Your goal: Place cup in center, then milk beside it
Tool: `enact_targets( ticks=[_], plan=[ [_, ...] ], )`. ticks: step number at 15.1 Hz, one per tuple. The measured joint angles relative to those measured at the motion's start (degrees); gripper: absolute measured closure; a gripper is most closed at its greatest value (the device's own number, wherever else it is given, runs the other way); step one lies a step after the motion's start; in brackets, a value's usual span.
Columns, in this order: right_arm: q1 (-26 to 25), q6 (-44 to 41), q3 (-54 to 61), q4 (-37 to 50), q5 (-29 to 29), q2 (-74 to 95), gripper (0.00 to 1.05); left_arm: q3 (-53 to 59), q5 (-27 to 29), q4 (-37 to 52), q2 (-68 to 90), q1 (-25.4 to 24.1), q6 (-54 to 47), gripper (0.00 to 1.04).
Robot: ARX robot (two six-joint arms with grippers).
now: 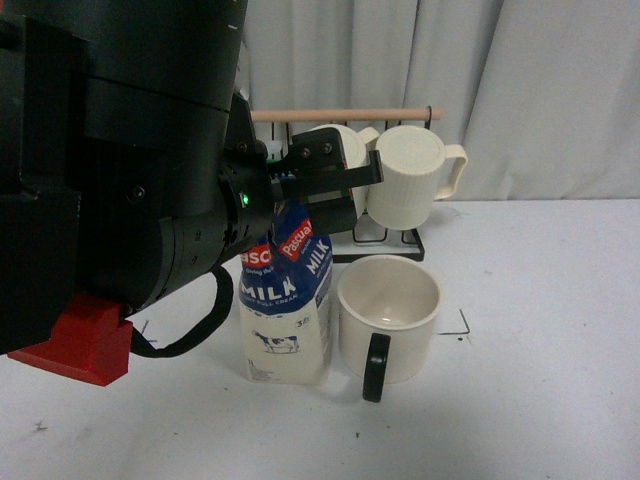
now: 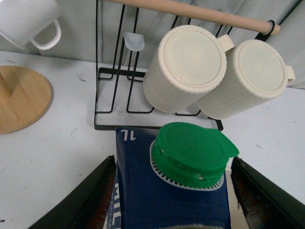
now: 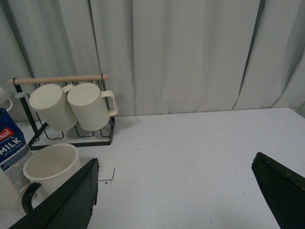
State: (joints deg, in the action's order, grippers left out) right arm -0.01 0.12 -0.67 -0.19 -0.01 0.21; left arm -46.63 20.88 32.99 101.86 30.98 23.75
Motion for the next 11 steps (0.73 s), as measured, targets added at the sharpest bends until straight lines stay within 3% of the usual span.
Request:
enact_targets(
  ticks=[3,5,11],
  plan=[
    [0.00,0.00,0.00,0.00,0.00,0.00,0.06,0.02,-0.46,-0.48,-0.39,-0.13,0.02,0.23],
    [0.00,0.00,0.00,0.00,0.00,0.00,0.06,0.52,-2.21,-2.36,-3.43,-0.59,0.07,0.05],
    [0.00,0.00,0.00,-0.02,0.00,0.02,0.06,10.21,-9.40,-4.11,-28.68,-5.01,-0.74,0.07]
  ],
)
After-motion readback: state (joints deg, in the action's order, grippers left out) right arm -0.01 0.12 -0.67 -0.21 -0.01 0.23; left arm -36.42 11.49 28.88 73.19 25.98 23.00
